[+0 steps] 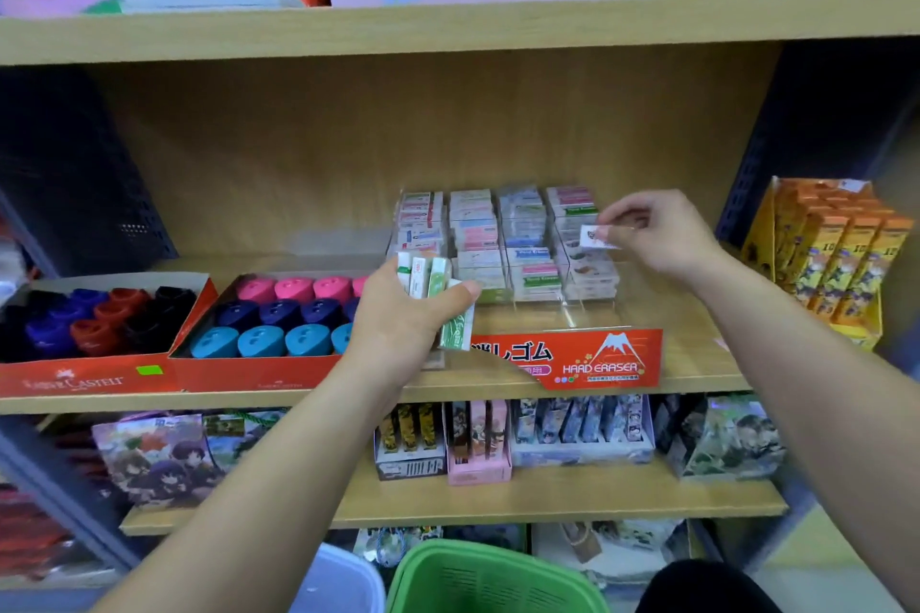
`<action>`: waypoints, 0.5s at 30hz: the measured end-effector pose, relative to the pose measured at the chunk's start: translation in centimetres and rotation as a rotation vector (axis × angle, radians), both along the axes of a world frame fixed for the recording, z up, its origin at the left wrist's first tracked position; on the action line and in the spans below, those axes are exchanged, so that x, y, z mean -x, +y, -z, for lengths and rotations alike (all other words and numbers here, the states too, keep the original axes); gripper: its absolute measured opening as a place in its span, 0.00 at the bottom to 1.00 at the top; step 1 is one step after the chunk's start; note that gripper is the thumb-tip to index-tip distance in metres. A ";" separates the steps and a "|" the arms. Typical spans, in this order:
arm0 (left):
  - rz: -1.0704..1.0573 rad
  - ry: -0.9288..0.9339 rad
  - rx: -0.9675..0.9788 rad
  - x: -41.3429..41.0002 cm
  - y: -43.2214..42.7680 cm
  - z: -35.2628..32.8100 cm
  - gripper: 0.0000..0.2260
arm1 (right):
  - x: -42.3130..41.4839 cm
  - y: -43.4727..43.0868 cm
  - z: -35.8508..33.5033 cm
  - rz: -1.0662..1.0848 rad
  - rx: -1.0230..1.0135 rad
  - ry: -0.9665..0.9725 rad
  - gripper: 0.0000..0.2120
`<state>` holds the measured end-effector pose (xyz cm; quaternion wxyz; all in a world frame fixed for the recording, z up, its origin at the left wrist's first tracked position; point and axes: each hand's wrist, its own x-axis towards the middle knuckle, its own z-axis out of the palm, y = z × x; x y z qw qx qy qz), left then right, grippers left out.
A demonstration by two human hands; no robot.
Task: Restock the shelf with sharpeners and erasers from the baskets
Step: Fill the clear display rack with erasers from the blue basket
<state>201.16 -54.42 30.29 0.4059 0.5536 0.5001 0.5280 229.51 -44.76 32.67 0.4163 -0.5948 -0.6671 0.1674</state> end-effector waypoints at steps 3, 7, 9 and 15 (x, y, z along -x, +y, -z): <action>0.003 0.013 0.012 -0.4 0.3 0.1 0.13 | -0.2 1.4 0.6 -0.058 0.042 -0.070 0.04; -0.003 0.010 0.023 -0.8 0.6 0.2 0.13 | -0.4 2.1 1.2 -0.107 0.105 -0.190 0.02; 0.001 0.003 0.028 -1.0 0.6 0.2 0.13 | -0.6 1.9 1.4 -0.112 0.162 -0.236 0.05; -0.030 -0.064 0.048 -1.6 1.4 1.2 0.49 | 0.9 -1.9 1.3 0.048 -0.115 -0.193 0.06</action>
